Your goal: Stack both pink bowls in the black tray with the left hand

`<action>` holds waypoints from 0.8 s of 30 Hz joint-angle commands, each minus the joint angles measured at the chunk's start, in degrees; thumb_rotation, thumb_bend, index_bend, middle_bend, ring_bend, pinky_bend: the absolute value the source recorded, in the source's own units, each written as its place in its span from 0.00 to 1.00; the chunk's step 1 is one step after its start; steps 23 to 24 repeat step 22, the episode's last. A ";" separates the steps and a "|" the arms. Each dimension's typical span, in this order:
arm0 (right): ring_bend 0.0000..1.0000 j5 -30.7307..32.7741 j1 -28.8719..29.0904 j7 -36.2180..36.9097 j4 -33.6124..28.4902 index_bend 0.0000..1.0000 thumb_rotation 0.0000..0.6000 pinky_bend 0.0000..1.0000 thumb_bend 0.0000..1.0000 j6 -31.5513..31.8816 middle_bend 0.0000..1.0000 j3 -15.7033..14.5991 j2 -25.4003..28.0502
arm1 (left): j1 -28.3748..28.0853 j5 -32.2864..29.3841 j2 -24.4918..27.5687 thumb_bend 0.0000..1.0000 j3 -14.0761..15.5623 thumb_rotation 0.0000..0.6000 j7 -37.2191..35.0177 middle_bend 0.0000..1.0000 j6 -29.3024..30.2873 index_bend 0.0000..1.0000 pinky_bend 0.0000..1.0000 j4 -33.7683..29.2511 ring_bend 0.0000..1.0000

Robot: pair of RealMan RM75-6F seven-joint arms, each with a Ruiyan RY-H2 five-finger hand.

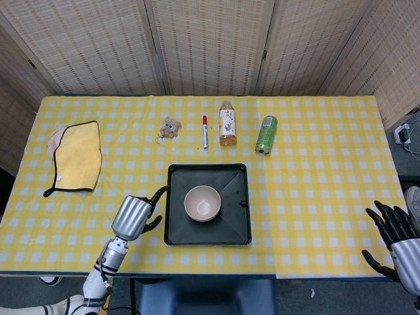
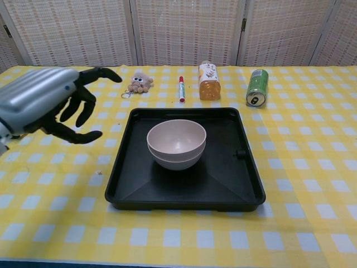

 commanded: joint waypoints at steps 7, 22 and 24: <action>0.00 1.44 1.29 -3.54 -1.55 0.00 1.00 0.00 0.32 -2.95 0.00 0.73 -0.99 | 16.40 3.28 20.42 0.32 8.76 1.00 -6.22 0.00 15.55 0.11 0.00 -9.28 0.00; 0.00 2.17 2.21 -7.02 -2.74 0.00 1.00 0.00 0.32 -4.10 0.00 1.66 -2.30 | 23.98 5.26 21.85 0.32 10.49 1.00 -12.24 0.00 18.06 0.10 0.00 -5.37 0.00; 0.00 2.17 2.21 -7.02 -2.74 0.00 1.00 0.00 0.32 -4.10 0.00 1.66 -2.30 | 23.98 5.26 21.85 0.32 10.49 1.00 -12.24 0.00 18.06 0.10 0.00 -5.37 0.00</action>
